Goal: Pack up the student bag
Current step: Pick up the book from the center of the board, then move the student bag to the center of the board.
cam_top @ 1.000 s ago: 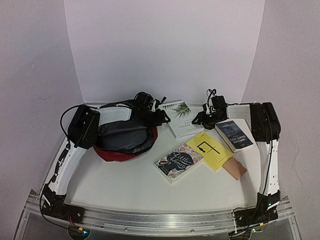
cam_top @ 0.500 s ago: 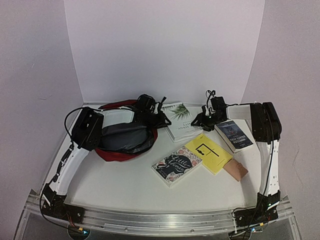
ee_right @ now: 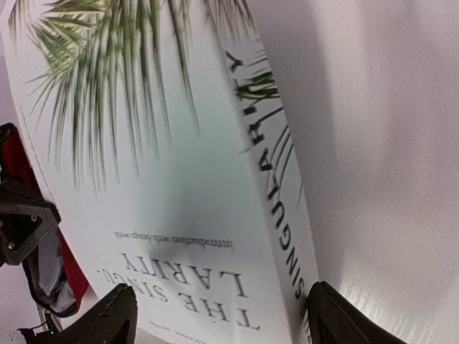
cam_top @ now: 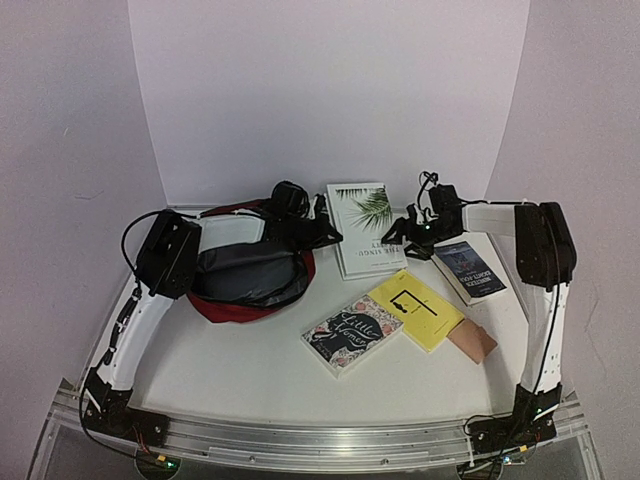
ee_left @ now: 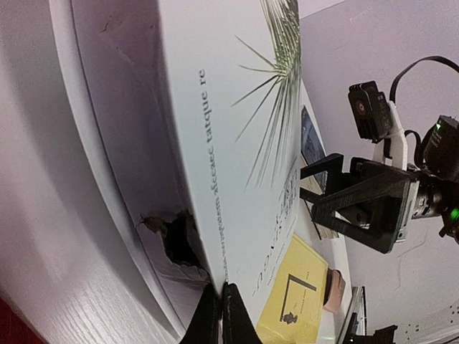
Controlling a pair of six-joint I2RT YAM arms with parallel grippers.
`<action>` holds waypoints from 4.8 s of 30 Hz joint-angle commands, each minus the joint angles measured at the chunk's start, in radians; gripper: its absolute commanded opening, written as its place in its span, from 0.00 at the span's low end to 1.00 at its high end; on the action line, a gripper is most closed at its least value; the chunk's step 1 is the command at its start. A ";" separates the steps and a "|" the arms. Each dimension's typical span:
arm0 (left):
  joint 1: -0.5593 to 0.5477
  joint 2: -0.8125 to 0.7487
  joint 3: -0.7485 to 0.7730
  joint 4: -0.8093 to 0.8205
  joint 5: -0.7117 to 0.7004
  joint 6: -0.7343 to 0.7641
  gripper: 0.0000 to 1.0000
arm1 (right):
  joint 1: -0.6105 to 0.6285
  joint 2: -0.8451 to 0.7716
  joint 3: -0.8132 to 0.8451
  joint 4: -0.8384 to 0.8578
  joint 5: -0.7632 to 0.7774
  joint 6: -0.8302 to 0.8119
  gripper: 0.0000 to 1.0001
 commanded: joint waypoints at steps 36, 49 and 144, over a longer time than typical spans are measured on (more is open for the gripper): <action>-0.012 -0.489 -0.387 0.290 0.386 -0.087 0.00 | -0.082 -0.234 -0.094 -0.007 -0.731 -0.083 0.77; -0.002 -0.603 -0.512 0.308 0.219 -0.106 0.46 | -0.053 -0.304 -0.078 0.004 -0.672 0.022 0.36; -0.076 -1.503 -1.288 0.495 -0.918 -0.164 0.00 | 0.347 0.535 0.888 -0.054 0.144 -0.067 0.75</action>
